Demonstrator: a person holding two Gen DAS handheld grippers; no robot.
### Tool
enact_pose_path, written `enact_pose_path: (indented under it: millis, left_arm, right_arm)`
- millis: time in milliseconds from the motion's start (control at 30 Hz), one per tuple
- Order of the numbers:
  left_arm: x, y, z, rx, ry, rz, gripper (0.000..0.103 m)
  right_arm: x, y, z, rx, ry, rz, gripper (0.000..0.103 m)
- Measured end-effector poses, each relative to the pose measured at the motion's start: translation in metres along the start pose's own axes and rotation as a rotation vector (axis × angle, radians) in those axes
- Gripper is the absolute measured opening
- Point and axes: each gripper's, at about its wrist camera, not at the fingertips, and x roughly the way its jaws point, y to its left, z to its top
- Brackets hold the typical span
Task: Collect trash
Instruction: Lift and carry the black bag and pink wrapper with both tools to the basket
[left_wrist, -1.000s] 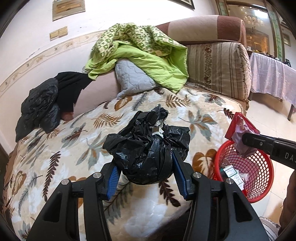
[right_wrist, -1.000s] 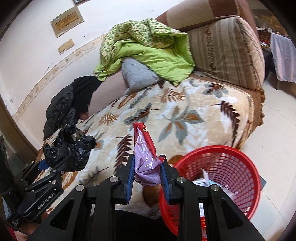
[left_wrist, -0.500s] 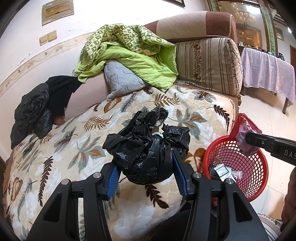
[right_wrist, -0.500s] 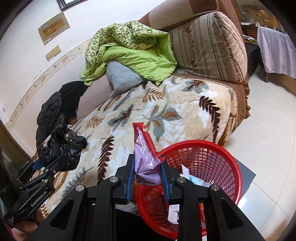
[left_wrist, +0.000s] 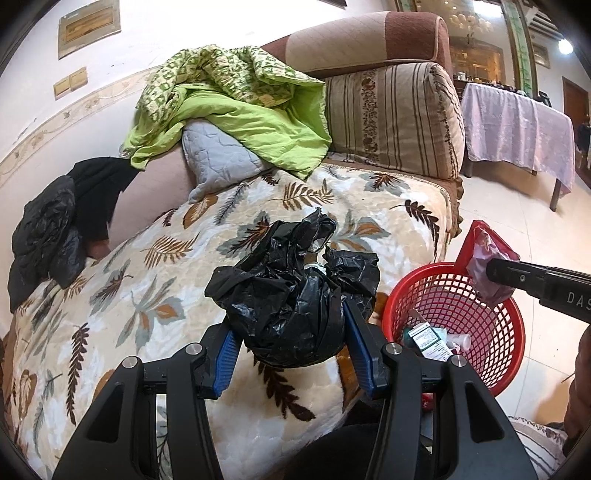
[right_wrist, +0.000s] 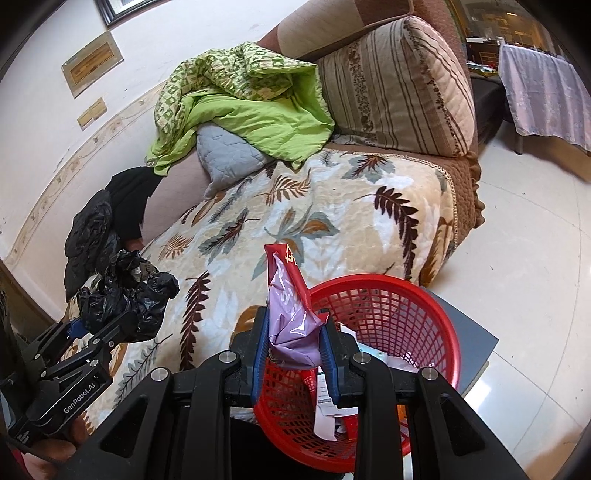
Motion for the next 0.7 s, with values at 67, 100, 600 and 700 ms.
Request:
enact_pose_path:
  millis: [67,100,600,700]
  left_arm:
    - [0.002,-0.002,0.001,0.003,0.003,-0.001,0.051]
    - [0.003,-0.003,0.002,0.005,0.004,0.000,0.051]
    - [0.016,-0.021,0.008,0.051,0.032,-0.037,0.051]
    - [0.017,-0.023,0.009,0.056,0.035,-0.043,0.051]
  right_arm:
    - [0.000,-0.003,0.000,0.007,0.003,-0.003,0.028]
    - [0.000,-0.005,0.000,0.010,0.005,-0.005,0.028]
    - [0.002,-0.019,-0.002,0.043,0.019,-0.015,0.028]
    - [0.003,-0.019,-0.002,0.042,0.020,-0.015,0.028]
